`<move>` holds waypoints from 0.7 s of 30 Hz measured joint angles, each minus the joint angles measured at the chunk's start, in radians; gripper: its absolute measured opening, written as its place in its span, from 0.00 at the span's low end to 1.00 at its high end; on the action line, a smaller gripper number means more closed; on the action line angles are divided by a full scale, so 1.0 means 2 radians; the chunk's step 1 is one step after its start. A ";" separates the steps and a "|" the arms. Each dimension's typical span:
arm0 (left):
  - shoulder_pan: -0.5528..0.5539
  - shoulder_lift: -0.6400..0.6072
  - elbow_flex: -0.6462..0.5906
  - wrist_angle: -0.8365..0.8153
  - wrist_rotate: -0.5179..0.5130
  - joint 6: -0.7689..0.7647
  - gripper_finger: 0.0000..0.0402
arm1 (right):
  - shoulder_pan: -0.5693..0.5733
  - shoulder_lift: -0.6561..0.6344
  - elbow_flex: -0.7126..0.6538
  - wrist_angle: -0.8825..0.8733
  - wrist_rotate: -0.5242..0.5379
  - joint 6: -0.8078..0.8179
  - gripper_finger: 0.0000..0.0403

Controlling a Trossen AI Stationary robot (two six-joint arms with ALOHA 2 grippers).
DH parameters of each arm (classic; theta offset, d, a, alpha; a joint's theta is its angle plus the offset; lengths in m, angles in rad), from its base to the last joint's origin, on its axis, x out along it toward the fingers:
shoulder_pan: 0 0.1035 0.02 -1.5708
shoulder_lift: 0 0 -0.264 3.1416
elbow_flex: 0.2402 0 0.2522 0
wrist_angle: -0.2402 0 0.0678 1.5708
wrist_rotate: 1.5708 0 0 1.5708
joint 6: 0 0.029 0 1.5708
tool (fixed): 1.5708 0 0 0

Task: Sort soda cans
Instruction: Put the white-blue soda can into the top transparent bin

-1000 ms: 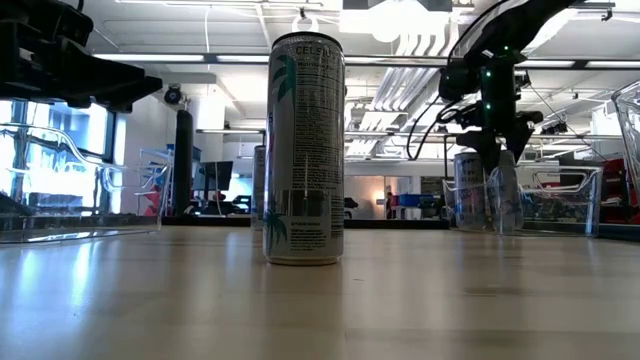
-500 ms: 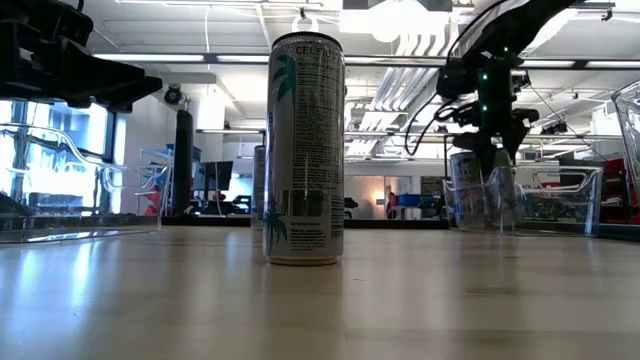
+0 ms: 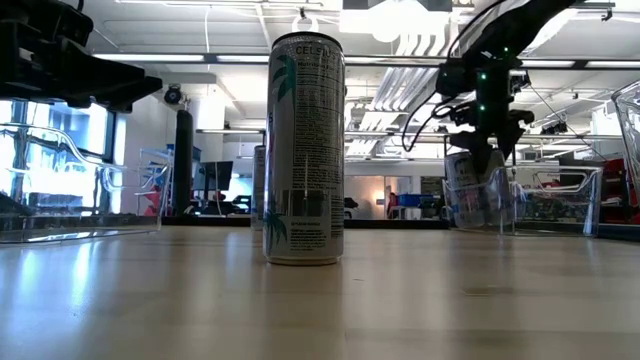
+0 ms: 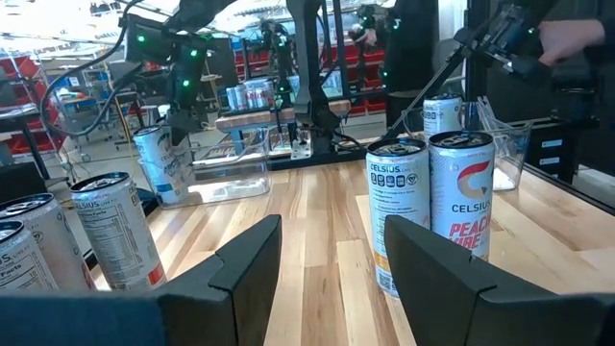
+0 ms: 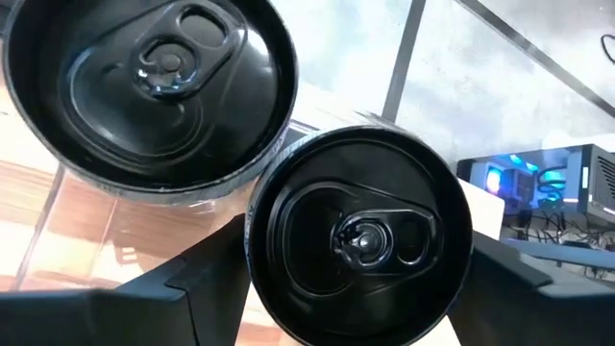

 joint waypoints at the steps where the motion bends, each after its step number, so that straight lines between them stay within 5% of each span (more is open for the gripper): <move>1: 0.000 0.000 0.000 0.000 0.000 0.000 0.45 | 0.000 0.000 0.000 -0.001 -0.002 -0.003 0.68; 21: 0.000 0.000 0.000 0.000 0.000 0.000 0.45 | -0.024 0.015 0.003 -0.017 -0.028 0.013 0.68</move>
